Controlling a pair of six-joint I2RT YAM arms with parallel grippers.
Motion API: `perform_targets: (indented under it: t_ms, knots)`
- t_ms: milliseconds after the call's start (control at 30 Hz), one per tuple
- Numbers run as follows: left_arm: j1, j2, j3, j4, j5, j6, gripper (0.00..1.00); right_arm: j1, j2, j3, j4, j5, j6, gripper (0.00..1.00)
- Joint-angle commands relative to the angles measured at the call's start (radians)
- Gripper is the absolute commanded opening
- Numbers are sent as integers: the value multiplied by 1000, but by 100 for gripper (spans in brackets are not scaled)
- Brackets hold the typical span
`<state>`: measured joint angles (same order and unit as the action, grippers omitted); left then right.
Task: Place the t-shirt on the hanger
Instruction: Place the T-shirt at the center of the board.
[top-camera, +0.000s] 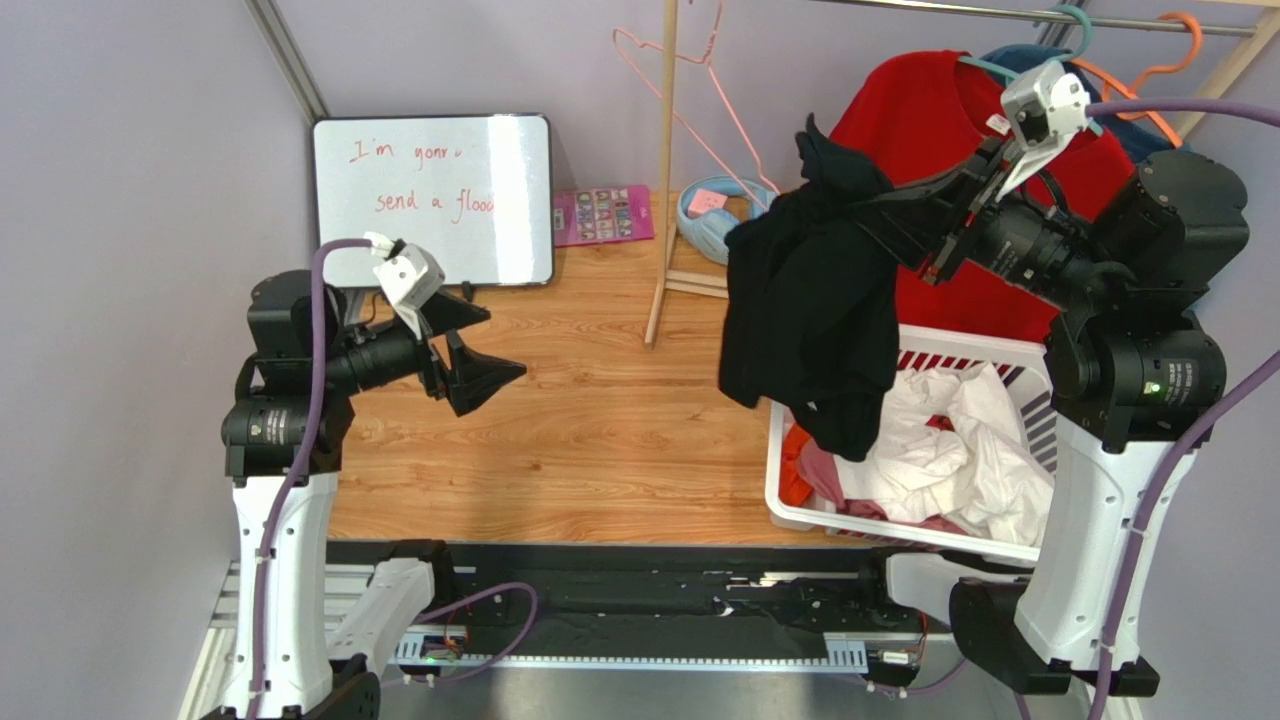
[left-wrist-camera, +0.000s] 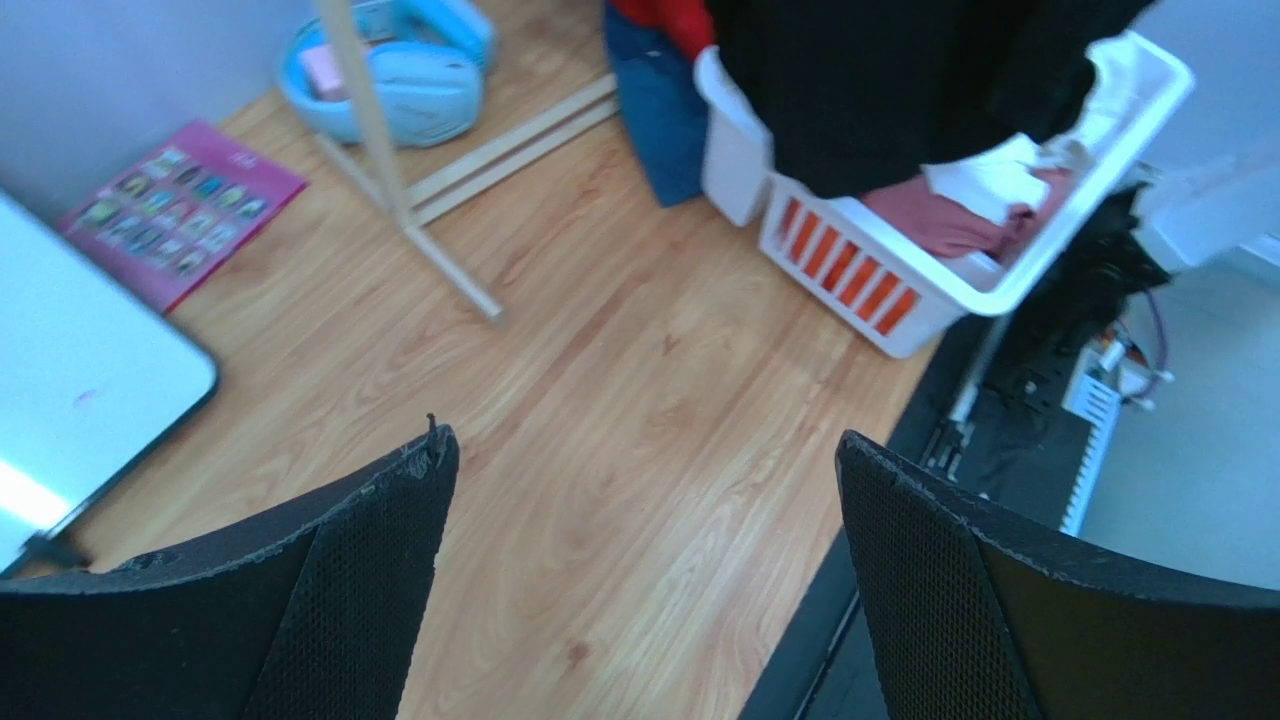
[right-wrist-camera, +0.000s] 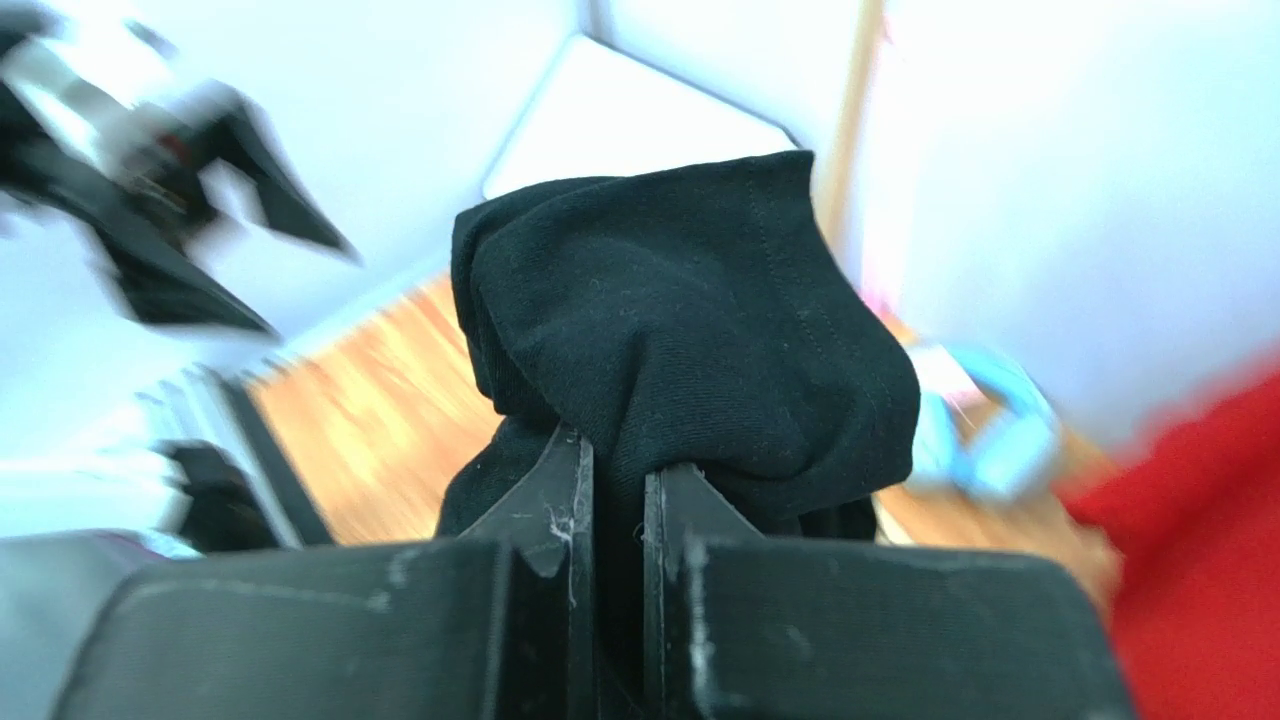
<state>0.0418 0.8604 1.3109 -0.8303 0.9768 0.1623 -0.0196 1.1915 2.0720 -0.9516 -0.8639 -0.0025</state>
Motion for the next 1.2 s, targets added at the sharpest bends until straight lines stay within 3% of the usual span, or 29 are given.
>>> perform_targets:
  t_ms: [0, 100, 233, 333, 500, 700, 800, 833, 900, 933, 967, 1100, 1167]
  knots:
    - [-101, -32, -61, 132, 106, 25, 98, 111, 9, 2, 425, -51, 361, 0]
    - [-187, -70, -122, 265, 80, -36, 98, 243, 45, -1, 441, 38, 371, 0]
    - [-246, -106, -237, 553, 76, -262, 98, 429, 51, -93, 499, 192, 346, 0]
    - [-305, -130, -291, 647, 46, -366, 99, 587, 66, -137, 551, 336, 268, 0]
    - [-381, -156, -366, 721, 43, -466, 99, 754, 135, -162, 614, 511, 205, 0]
    - [-393, -164, -423, 734, 77, -489, 96, 808, 183, -207, 691, 577, 193, 0]
    - [-393, -162, -450, 725, 82, -512, 84, 808, 198, -214, 700, 583, 199, 0]
    - [-393, -159, -455, 711, 79, -497, 64, 808, 197, -219, 711, 583, 202, 0]
    - [-393, -144, -443, 630, 47, -466, 44, 808, 186, -242, 721, 588, 203, 0]
    - [-392, -130, -428, 587, 18, -419, 18, 808, 180, -253, 726, 603, 199, 0]
    - [-390, -121, -394, 539, -1, -397, 4, 808, 163, -269, 726, 612, 187, 0]
    - [-321, -92, -346, 415, -24, -368, 0, 808, 93, -412, 722, 658, 190, 1]
    - [-286, -69, -317, 393, -47, -312, 0, 808, 47, -535, 679, 611, 211, 20]
